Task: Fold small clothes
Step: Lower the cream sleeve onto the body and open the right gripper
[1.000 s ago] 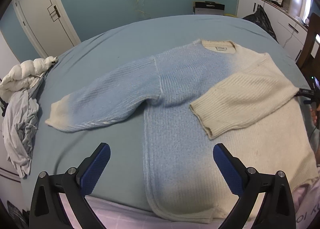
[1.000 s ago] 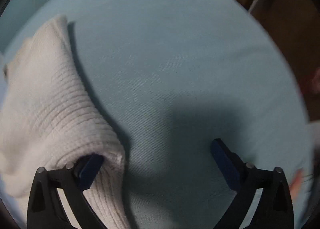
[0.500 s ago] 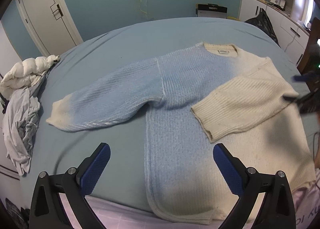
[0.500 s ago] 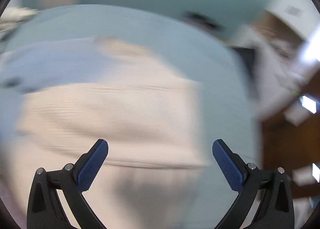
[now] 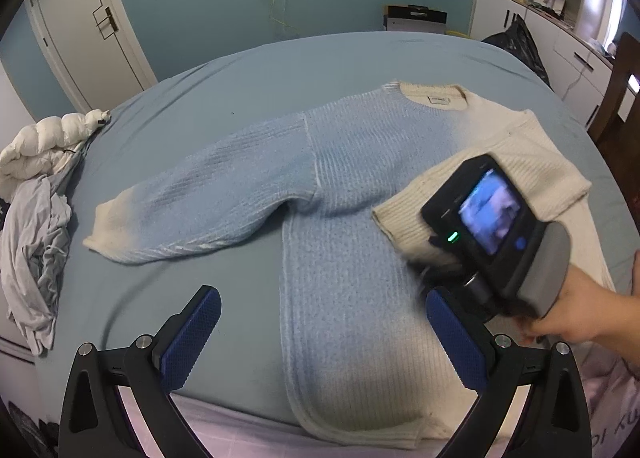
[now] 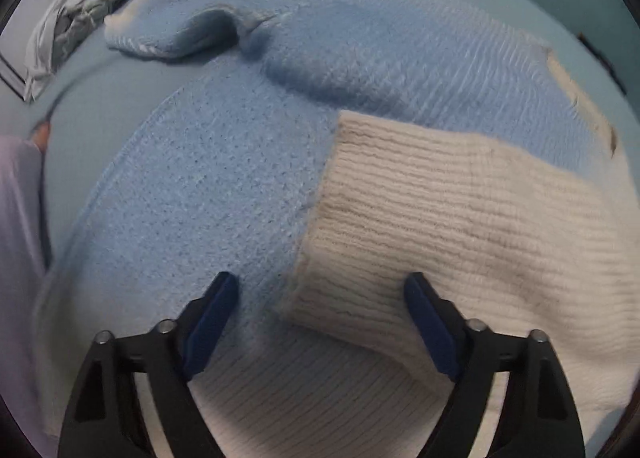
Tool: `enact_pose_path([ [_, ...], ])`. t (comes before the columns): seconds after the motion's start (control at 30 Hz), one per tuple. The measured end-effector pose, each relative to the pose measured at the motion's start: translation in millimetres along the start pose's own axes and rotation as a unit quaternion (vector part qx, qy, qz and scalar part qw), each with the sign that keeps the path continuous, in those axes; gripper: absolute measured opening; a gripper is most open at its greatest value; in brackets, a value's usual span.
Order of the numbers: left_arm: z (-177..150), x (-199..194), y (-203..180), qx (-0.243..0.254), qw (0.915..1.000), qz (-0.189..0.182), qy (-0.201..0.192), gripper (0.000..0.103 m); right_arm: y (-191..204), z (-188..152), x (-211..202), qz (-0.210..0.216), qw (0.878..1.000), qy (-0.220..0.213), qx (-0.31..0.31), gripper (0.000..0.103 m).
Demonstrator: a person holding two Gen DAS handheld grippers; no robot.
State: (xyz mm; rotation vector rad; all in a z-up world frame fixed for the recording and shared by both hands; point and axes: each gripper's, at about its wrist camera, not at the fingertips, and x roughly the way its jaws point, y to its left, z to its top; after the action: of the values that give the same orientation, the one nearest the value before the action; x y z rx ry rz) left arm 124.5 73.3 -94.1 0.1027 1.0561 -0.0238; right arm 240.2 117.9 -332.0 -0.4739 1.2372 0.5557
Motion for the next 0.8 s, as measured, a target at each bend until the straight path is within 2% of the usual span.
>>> enact_pose_path([
  [0.03, 0.3, 0.1, 0.7, -0.001, 1.0, 0.002, 0.0, 0.103, 0.3, 1.8, -3.8, -0.012, 1.0, -0.006, 0.006, 0.021],
  [0.07, 0.6, 0.4, 1.3, -0.004, 1.0, 0.003, 0.001, 0.103, -7.8, 4.3, -12.6, -0.004, 0.999, -0.013, 0.031, 0.01],
  [0.13, 0.8, 0.8, 2.3, -0.008, 1.0, -0.002, 0.004, 0.103, -32.7, 6.3, -27.5, 0.031, 0.996, -0.027, 0.083, 0.01],
  [0.17, 1.0, 0.8, 2.5, -0.009, 0.9999, -0.004, 0.004, 0.103, -48.8, 10.6, -42.7, 0.045, 0.99, -0.047, 0.121, 0.01],
  [0.27, 1.5, 1.6, 1.8, -0.006, 1.0, 0.003, 0.001, 0.103, -76.9, 17.5, -93.8, 0.055, 0.975, -0.121, 0.177, 0.01],
  [0.37, 2.7, 4.2, 1.9, -0.011, 0.9999, 0.003, 0.005, 0.103, -80.0, 25.3, -138.3, 0.091, 0.956, -0.191, 0.202, 0.01],
  [0.43, 2.7, 4.9, 2.7, -0.016, 0.9998, -0.002, 0.009, 0.103, -81.2, 18.6, -157.6, 0.121, 0.948, -0.214, 0.2, 0.011],
  [0.47, 2.3, 4.6, 3.3, -0.017, 0.9998, -0.003, 0.01, 0.103, -85.1, 12.4, -158.4, 0.14, 0.948, -0.213, 0.19, 0.014],
  [0.5, 1.7, 3.9, 3.3, -0.019, 0.9998, -0.005, 0.01, 0.103, -75.7, 13.6, -148.2, 0.152, 0.95, -0.202, 0.184, 0.025],
  [0.53, 1.2, 3.2, 3.9, -0.019, 0.9998, -0.006, 0.01, 0.103, -65.3, 25.1, -127.5, 0.169, 0.952, -0.183, 0.178, 0.049],
  [0.57, 0.9, 2.7, 4.0, -0.018, 0.9998, -0.007, 0.009, 0.103, -59.9, 26.2, -101.5, 0.199, 0.953, -0.149, 0.175, 0.061],
  [0.6, 0.3, 2.1, 4.4, -0.017, 0.9998, -0.007, 0.007, 0.103, -59.4, 22.9, -83.3, 0.212, 0.952, -0.123, 0.185, 0.075],
  [0.63, -0.3, 1.8, 4.7, -0.016, 0.9998, -0.007, 0.005, 0.103, -68.9, 13.5, -73.4, 0.213, 0.951, -0.095, 0.202, 0.075],
  [0.67, -0.6, 2.4, 4.9, -0.015, 0.9999, -0.005, 0.006, 0.103, -73.8, 11.7, -61.7, 0.22, 0.947, -0.059, 0.229, 0.075],
  [0.7, -0.5, 3.1, 5.2, -0.015, 0.9998, -0.004, 0.007, 0.103, -83.1, 2.9, -58.9, 0.236, 0.939, -0.045, 0.246, 0.075],
  [0.77, -0.8, 4.3, 6.5, -0.019, 0.9997, -0.007, 0.012, 0.103, -122.3, -17.0, -76.5, 0.261, 0.922, -0.049, 0.282, 0.075],
  [0.8, -0.9, 4.3, 6.9, -0.02, 0.9997, -0.008, 0.013, 0.103, -136.0, -20.7, -81.5, 0.254, 0.92, -0.052, 0.293, 0.076],
])
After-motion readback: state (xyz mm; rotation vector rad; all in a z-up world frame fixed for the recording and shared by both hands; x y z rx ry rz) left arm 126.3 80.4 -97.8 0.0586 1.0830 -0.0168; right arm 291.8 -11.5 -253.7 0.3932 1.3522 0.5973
